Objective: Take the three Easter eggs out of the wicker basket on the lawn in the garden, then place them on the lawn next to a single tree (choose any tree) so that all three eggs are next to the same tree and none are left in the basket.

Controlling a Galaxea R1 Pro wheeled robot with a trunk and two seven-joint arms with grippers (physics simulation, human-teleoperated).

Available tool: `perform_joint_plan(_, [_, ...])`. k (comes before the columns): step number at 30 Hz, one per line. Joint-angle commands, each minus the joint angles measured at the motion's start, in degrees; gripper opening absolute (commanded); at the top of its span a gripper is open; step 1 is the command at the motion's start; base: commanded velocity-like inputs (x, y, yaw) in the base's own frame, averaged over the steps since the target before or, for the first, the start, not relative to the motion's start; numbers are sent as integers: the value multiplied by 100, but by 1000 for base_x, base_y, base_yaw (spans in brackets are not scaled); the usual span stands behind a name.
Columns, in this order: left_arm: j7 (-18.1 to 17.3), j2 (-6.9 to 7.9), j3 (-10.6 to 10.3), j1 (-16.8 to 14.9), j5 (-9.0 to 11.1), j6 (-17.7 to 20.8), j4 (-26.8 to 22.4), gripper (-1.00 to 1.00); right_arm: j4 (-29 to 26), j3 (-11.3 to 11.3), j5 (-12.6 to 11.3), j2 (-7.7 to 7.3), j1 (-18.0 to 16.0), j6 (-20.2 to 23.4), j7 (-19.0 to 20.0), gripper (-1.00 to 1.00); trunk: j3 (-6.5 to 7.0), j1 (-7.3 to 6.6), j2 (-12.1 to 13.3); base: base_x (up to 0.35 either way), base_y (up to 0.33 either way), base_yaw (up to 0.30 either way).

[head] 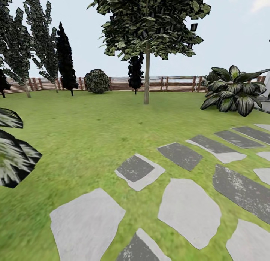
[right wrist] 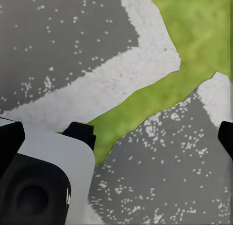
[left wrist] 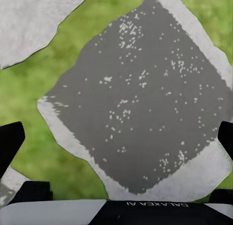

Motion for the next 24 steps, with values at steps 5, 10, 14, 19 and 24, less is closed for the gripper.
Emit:
perform_joint_plan(5, [-4, 1, -12, 4, 59, -9, -6, 100, 3, 24, 47, -4, -4, -25, -6, 100, -5, 4, -2, 335, 0, 0])
perform_joint_plan(10, [-5, 1, -12, 2, 59, -9, -6, 100, 3, 24, 47, -4, -4, -27, -6, 100, -5, 4, -2, 335, 0, 0])
perform_joint_plan(14, [-3, 1, -12, 2, 59, -9, -6, 100, 3, 24, 47, -4, -4, -25, -6, 100, -5, 4, -2, 335, 0, 0])
perform_joint_plan(19, [-5, 1, -12, 2, 59, -9, -6, 100, 3, 24, 47, -4, -4, -26, -6, 100, -5, 4, -2, 335, 0, 0])
perform_joint_plan(24, [-4, 1, -12, 2, 59, -9, -6, 100, 3, 22, 47, -4, -4, -26, -5, 100, -5, 4, -2, 335, 0, 0])
